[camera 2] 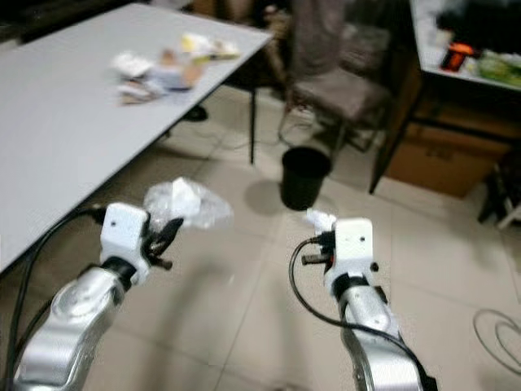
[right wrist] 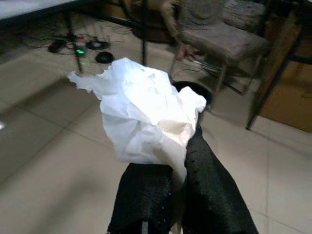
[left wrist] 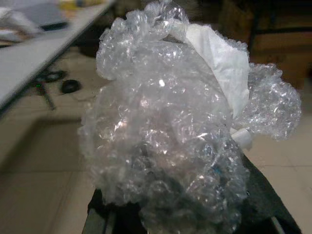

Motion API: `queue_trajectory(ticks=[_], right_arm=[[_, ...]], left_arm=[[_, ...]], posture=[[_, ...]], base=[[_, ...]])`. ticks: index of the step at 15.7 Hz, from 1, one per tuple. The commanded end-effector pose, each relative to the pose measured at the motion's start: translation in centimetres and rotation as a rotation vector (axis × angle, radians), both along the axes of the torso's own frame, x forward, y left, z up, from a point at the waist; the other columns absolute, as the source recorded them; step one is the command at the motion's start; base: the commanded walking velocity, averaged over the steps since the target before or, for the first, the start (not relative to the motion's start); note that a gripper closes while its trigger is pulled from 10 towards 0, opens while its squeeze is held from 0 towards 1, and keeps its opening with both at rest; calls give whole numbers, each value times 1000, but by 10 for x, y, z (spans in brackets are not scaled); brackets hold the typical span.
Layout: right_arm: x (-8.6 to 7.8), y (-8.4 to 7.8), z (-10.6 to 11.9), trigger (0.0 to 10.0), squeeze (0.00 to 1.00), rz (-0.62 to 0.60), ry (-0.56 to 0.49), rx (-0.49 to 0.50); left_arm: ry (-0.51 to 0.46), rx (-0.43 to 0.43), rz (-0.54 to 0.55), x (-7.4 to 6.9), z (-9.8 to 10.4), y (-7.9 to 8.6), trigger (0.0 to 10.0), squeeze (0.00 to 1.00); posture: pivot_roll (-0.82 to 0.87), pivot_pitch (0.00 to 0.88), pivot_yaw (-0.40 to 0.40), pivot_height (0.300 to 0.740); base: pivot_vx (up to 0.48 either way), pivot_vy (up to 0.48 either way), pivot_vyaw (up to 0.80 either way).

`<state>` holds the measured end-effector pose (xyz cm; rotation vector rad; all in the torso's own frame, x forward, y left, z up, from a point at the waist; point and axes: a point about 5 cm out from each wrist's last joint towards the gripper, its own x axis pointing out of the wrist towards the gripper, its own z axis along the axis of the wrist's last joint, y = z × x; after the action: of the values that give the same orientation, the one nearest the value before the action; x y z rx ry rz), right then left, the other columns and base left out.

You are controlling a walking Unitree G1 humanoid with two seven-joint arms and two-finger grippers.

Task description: Picking trash to rubbish bin

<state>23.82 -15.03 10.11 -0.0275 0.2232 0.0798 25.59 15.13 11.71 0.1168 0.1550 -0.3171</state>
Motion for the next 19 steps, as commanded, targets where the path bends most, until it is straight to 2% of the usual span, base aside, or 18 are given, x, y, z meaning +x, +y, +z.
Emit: queue_trajectory(ticks=[1,5,11,19], right_arm=[[2,1,1,10000,0,0,-10,-3],[0,3,-2,10000,0,-5,7,20],[4,1,-1,10000,0,-20,-6,21],[8,2,0,10000,0,-9,-35,-14]], left_arm=[[-17,22,-1,0,2,3,10000,0],[-10,24,-22,1,-2,-2,10000,0],[-14,33,-37,4,-2,-4,10000,0],[-13,39,-59,7,-4,-6,10000,0]], posture=[[-52,43,-25,740],[-51,41,-24,740],[-53,28,-15,740],[-72,8,8,740]], base=[[394,0,0],[394,0,-119],[394,0,-800],[393,0,0]])
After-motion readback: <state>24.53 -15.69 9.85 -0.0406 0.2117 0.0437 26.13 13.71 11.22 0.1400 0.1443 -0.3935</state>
